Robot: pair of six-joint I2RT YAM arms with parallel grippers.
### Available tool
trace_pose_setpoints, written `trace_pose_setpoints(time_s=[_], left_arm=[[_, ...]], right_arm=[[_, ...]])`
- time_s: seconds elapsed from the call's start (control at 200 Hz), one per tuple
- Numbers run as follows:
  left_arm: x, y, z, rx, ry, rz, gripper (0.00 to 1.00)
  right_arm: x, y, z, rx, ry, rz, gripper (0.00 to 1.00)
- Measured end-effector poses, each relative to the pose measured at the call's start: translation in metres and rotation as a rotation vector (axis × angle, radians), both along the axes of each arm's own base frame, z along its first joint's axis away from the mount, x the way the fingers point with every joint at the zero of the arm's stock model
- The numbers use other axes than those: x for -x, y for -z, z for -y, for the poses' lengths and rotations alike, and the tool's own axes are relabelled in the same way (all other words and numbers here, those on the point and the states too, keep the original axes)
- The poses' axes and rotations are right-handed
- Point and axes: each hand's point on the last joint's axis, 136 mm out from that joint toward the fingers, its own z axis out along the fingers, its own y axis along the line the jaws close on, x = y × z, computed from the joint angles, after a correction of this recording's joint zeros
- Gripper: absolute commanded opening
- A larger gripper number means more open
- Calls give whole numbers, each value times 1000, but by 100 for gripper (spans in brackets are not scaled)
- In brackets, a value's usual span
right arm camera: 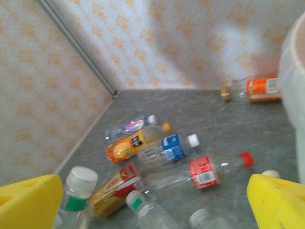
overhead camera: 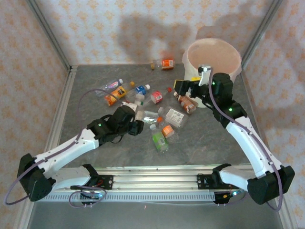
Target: Put the plastic bottles in the bin
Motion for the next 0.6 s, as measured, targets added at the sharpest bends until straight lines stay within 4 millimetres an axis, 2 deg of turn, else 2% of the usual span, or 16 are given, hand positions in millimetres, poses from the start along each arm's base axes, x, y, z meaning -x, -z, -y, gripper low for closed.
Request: trace_pose_setpoints(time_s=[0.155, 0.285, 0.425, 0.6], left_arm=[[-14, -40, 22, 103, 50, 104, 45], [-25, -64, 54, 160, 152, 131, 46], [-32, -82, 89, 214, 278, 134, 45], [-35, -89, 109, 243, 361, 142, 45]], right_arm=[[4, -20, -20, -101, -97, -70, 99], [13, -31, -40, -146, -194, -108, 99], [21, -20, -59, -138, -236, -171, 95], [8, 1, -65, -126, -200, -287, 88]])
